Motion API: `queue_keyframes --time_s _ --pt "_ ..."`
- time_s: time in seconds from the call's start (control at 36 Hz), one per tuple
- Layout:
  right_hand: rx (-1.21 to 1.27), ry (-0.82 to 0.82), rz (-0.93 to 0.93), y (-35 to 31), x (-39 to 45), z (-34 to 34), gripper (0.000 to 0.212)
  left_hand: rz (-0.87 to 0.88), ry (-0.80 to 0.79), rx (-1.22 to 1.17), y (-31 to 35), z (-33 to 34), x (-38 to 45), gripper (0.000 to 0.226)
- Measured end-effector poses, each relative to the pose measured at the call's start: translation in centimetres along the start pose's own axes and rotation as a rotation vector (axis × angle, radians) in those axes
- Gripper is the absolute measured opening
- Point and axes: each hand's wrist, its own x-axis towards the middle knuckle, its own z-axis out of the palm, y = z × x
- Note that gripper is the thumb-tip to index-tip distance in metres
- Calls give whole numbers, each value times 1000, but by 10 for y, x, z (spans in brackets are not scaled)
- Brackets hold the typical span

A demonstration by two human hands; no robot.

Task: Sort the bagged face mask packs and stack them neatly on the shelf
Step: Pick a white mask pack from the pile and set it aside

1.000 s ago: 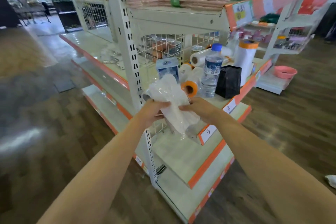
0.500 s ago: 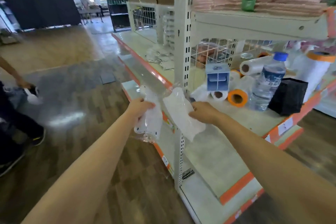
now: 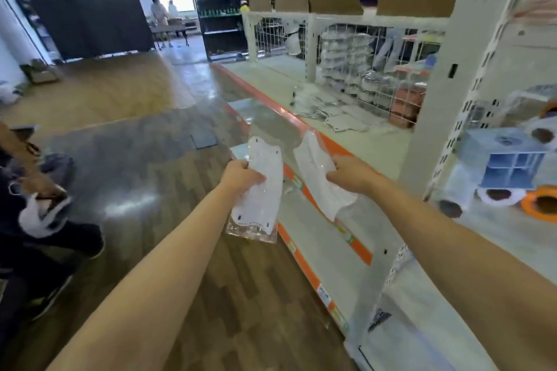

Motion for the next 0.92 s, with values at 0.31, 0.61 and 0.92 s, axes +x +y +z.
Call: queue_keyframes --time_s 0.31,0.61,0.92 --pt "19 -2 -11 -45 108 16 28 -34 5 -46 -19 -41 100 18" --pt "73 -28 -115 -75 248 0 7 12 130 16 10 -87 216 23" --pt "95 16 -111 -94 362 9 26 27 127 46 9 -111 325 13"
